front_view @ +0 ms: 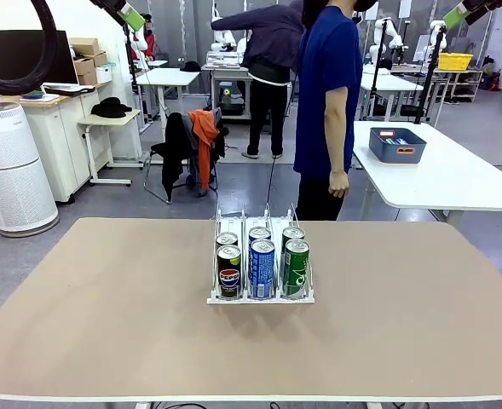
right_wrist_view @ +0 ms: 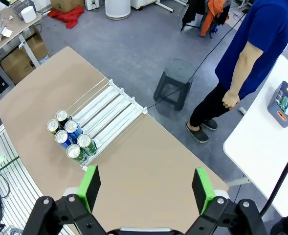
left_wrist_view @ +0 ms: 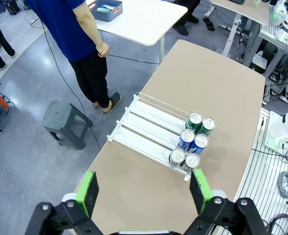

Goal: Fill the beverage cans into the dispenser.
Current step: Pick up the Pepsi coke handed by the human.

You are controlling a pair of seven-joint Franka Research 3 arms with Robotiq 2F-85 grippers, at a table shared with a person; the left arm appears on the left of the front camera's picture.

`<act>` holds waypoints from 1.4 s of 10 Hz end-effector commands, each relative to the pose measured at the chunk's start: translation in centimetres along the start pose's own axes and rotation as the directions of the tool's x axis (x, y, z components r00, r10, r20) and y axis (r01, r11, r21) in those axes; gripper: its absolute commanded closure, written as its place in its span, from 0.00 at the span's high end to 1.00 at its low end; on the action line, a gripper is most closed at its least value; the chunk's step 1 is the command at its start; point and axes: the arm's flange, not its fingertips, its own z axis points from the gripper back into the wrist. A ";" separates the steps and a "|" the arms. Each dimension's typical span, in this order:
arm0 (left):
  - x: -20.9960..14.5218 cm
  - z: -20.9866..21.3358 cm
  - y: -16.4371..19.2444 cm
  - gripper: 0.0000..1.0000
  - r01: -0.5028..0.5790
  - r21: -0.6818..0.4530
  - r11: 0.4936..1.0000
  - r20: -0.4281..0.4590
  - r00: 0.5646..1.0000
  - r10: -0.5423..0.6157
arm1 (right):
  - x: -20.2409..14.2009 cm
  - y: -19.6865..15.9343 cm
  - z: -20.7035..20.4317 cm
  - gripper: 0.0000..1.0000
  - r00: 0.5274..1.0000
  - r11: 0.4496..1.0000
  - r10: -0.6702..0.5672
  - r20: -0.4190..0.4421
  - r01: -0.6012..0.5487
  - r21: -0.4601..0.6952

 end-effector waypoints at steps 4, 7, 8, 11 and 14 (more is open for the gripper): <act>0.6 4.2 -0.3 1.00 -0.014 -0.045 0.999 -0.003 1.000 0.014 | -1.2 -0.3 1.9 1.00 0.999 1.000 -0.001 0.049 0.000 0.015; -0.5 4.8 -0.4 1.00 -0.019 -0.050 0.999 0.004 1.000 0.020 | -2.0 -2.2 4.1 1.00 0.997 0.999 -0.032 0.074 0.029 0.044; -0.8 4.8 -0.3 1.00 -0.037 -0.036 0.999 0.017 0.999 0.038 | -1.9 -3.0 4.5 1.00 0.996 0.999 -0.026 0.079 0.023 0.047; -0.1 4.8 0.1 1.00 -0.019 -0.012 1.000 -0.004 1.000 0.019 | -2.1 -2.8 4.7 1.00 0.997 0.999 -0.042 0.069 0.041 0.022; -0.1 4.8 0.1 1.00 -0.019 -0.012 1.000 -0.004 1.000 0.019 | -2.1 -2.8 4.7 1.00 0.997 0.999 -0.042 0.069 0.041 0.022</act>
